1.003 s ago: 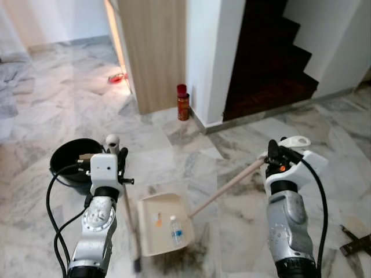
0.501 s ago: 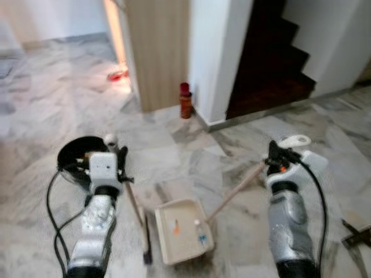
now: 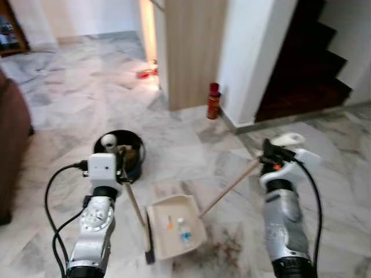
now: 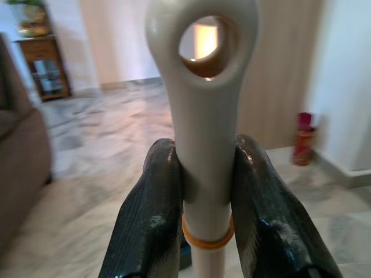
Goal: Sweep floor
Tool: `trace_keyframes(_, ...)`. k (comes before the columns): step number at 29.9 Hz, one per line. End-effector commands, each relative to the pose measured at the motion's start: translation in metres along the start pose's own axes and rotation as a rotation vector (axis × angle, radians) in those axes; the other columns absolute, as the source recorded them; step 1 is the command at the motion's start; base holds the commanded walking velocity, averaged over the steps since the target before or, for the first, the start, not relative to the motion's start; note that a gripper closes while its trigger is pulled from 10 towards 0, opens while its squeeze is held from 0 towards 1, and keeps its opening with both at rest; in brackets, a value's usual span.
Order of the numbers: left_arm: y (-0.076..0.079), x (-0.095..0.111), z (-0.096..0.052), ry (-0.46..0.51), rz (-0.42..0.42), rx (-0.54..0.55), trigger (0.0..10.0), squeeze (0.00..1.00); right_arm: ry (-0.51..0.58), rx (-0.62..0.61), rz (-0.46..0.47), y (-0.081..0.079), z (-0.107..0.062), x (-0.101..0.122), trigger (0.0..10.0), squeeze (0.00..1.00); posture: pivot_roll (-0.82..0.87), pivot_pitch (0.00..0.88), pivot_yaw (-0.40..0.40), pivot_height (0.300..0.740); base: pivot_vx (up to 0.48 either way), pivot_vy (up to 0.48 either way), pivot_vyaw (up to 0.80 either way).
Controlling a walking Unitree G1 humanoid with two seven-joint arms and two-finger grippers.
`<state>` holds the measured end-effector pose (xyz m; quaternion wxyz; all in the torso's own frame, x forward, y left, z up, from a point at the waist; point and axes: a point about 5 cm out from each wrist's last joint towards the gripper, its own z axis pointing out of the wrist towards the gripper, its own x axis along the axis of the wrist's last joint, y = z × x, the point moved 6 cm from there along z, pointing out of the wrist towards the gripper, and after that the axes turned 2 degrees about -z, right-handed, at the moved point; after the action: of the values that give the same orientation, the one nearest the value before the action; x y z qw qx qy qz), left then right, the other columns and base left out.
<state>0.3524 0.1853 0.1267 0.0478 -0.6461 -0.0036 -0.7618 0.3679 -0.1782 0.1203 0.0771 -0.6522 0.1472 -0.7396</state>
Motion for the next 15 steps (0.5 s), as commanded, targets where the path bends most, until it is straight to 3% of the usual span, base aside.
trace_keyframes(1,-0.0001,0.008,0.0021,0.027,0.029,-0.005,10.0,0.0,0.068,0.006,0.042,-0.0021,0.0028,0.018,10.0,0.0,0.01,0.0,0.018,0.74,0.0,0.255,0.75)
trace_keyframes(3,-0.0002,0.008,0.002,0.027,0.031,-0.004,10.0,0.0,0.067,0.008,0.044,-0.0024,0.0027,0.0178,10.0,0.0,0.01,0.0,0.018,0.74,0.0,0.255,0.64)
trace_keyframes(6,-0.0003,0.0082,0.002,0.028,0.03,-0.003,10.0,0.0,0.067,0.007,0.053,-0.0026,0.0029,0.0179,10.0,0.0,0.01,0.0,0.018,0.74,0.0,0.252,0.0)
trace_keyframes(15,-0.0014,0.0102,0.0027,0.039,0.04,0.0,10.0,0.0,0.07,0.002,0.056,-0.0025,0.0054,0.0205,10.0,0.0,0.01,0.0,0.014,0.74,0.0,0.0,0.0)
